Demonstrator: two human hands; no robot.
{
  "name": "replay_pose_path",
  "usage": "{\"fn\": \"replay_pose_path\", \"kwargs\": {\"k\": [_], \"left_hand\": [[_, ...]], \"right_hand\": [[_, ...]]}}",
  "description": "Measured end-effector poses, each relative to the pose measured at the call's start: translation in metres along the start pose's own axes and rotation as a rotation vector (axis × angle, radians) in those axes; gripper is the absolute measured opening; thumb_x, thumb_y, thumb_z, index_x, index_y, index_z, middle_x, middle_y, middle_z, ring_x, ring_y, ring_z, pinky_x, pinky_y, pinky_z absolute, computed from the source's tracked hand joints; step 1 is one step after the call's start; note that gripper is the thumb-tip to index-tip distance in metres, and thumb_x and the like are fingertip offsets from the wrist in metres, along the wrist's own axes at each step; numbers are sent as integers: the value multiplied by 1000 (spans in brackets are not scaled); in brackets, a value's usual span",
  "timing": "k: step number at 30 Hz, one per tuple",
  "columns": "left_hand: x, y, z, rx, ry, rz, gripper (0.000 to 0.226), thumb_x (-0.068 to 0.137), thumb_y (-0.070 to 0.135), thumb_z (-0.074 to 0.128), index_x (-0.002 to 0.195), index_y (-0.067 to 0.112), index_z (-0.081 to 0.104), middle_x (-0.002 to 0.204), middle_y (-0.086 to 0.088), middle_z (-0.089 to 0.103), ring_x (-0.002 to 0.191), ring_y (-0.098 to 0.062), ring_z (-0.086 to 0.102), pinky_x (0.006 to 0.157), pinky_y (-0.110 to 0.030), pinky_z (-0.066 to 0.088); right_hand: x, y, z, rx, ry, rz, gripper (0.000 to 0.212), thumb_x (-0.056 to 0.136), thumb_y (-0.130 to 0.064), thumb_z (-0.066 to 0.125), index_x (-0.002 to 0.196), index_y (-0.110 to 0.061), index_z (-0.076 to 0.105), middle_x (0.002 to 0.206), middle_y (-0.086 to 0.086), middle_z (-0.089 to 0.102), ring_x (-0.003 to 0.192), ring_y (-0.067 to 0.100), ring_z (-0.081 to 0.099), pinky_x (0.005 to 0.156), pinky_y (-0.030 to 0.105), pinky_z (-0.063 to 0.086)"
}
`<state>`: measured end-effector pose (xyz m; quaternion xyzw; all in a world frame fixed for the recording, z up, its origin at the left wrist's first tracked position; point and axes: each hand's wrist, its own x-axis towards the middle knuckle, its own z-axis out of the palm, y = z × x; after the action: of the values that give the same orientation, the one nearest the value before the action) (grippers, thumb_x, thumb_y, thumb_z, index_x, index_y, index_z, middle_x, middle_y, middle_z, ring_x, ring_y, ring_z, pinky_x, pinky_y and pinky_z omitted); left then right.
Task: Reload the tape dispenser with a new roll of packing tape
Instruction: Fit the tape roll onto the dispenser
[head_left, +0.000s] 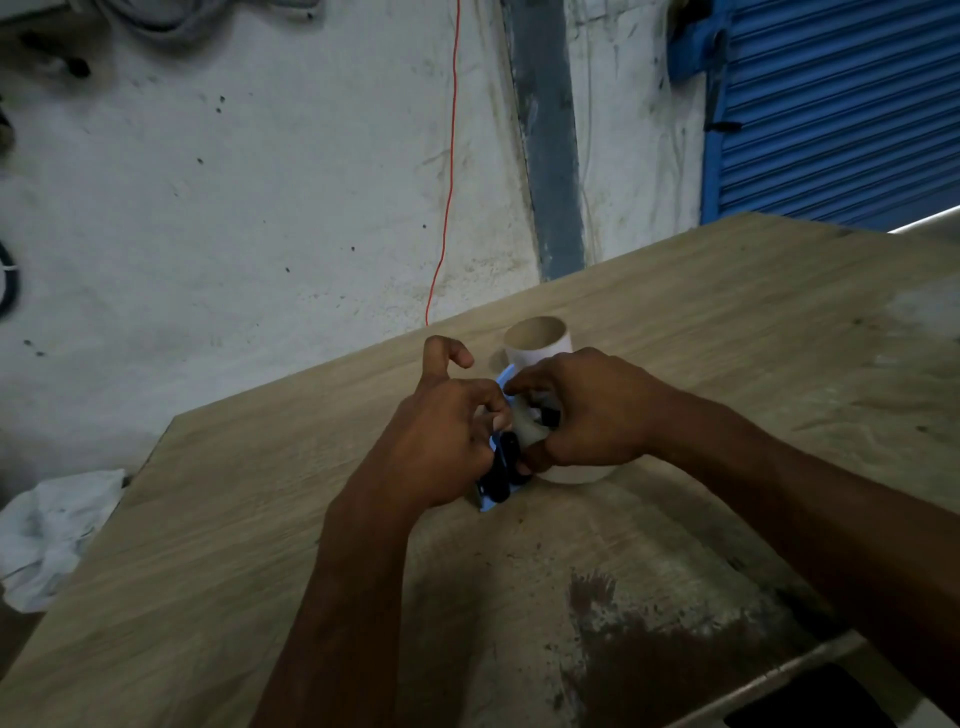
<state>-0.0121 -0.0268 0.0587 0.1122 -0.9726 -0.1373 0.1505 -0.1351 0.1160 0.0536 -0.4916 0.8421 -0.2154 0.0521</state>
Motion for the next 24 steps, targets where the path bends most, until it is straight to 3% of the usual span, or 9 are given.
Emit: {"fn": "replay_pose_path", "kwargs": {"k": [3,6,8,10,13,15,19,24], "left_hand": [[0,0,-1,12,-26,32,20,89,5,68,89,24,72,129,6,28,69,0,49,55,-12,35],[0,0,-2,32,-45,30,20,84,4,71,88,24,74,129,5,27,84,-1,50,58,-8,34],[-1,2,-3,23,-44,-3,18,86,6,71,88,23,74,130,6,25,73,-7,55,61,-19,44],[-2,4,-5,9,-56,-41,16,87,8,71,88,24,73,130,7,24,62,-16,58,65,-33,52],[-3,7,-7,3,-76,-56,12,84,12,77,89,22,72,131,7,26,58,-13,53,61,-27,45],[-4,8,-9,12,-75,-48,11,86,13,76,89,22,72,130,7,26,57,-10,50,58,-23,41],[-4,7,-10,-5,-78,-59,14,92,12,70,86,24,73,126,6,28,77,-23,64,76,-46,56],[-4,3,-11,-6,-79,-57,9,90,18,73,84,24,74,123,8,30,94,-26,68,85,-50,56]], "right_hand": [[-2,-1,1,14,5,44,78,57,-57,83,130,-38,64,114,-14,71,101,13,68,89,39,58],[-6,-7,5,-31,30,35,86,52,-72,68,132,-41,60,113,-12,70,102,16,67,87,41,59],[-8,-10,10,-74,42,16,97,44,-86,52,130,-42,59,119,-10,65,108,19,63,90,44,57],[-12,-13,13,-73,70,14,96,46,-92,52,127,-43,61,119,-11,63,110,17,60,90,43,55],[-16,-14,8,-14,80,12,75,63,-77,75,128,-43,63,114,-16,68,103,11,65,84,32,55],[-18,-13,5,10,82,1,66,68,-67,80,128,-43,64,114,-17,70,101,9,66,82,30,55],[-20,-15,15,-22,128,1,53,72,-64,72,119,-41,68,105,-15,71,94,11,67,77,33,57],[-29,-26,34,-115,235,12,58,68,-72,53,114,-38,63,110,-12,63,106,17,60,87,45,53]]}}
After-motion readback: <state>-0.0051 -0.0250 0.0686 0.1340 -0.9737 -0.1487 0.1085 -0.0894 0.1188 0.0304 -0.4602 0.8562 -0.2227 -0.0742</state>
